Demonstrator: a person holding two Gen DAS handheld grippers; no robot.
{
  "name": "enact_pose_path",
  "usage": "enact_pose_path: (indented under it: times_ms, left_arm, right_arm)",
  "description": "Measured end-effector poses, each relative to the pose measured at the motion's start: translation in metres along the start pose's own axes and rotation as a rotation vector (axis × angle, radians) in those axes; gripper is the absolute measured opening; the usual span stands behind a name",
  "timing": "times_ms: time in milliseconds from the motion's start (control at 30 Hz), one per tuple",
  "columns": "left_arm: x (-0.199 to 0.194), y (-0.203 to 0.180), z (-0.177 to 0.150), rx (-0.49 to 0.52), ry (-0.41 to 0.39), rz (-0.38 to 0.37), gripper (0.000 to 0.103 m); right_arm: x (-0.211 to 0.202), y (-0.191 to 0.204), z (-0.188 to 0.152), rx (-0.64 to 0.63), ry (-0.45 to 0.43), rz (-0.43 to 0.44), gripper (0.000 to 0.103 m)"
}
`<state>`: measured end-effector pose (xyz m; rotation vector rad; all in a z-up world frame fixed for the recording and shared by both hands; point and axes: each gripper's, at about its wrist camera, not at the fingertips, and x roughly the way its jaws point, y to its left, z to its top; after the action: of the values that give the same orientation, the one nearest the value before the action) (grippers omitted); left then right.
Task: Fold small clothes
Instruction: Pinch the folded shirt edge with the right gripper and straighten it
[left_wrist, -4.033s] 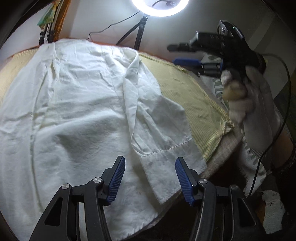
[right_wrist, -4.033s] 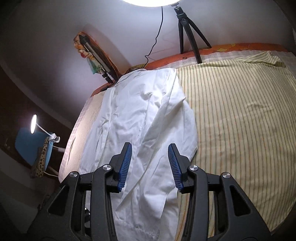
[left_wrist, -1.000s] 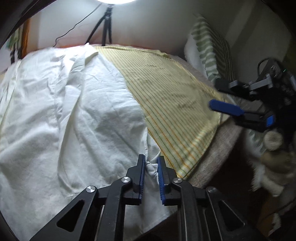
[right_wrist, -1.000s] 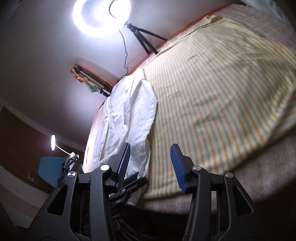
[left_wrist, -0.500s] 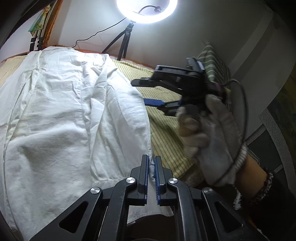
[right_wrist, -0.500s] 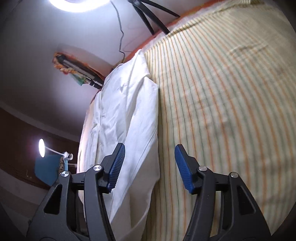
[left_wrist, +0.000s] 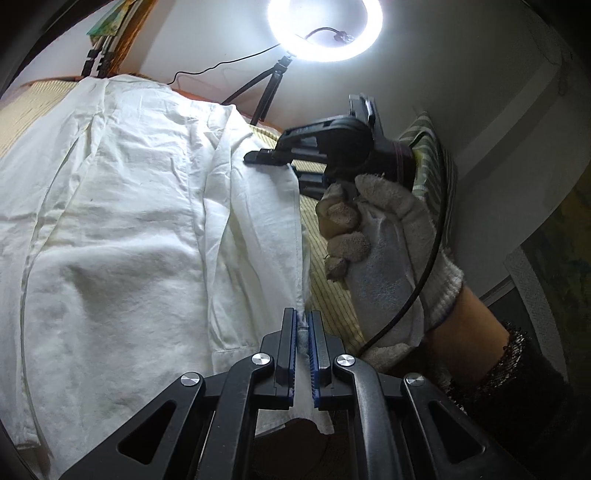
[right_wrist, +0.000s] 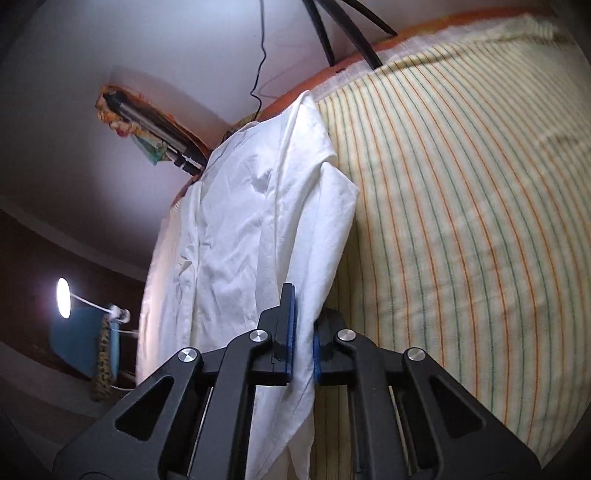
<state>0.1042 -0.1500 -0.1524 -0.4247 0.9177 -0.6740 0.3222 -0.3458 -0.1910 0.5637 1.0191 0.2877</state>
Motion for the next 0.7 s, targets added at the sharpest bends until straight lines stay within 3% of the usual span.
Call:
enact_pose_path:
  times_ms: [200,467,567,700]
  left_arm:
    - [-0.019,0.015,-0.005,-0.05,-0.019,-0.031,0.003]
    - [-0.052,0.051,-0.013,-0.166,-0.053,-0.045,0.003]
    - [-0.06,0.062,-0.017,-0.183,-0.058,-0.026,0.003]
    - [-0.066,0.075,-0.023,-0.204,-0.049,-0.002,0.003]
  right_arm:
    - [0.008,0.069,0.001,-0.198,0.027,-0.152,0.006]
    - [0.061,0.136,-0.014,-0.394,0.096,-0.307,0.005]
    - [0.087,0.152,-0.023,-0.445,0.13,-0.343,0.005]
    - [0.116,0.156,-0.031,-0.456,0.201,-0.325,0.009]
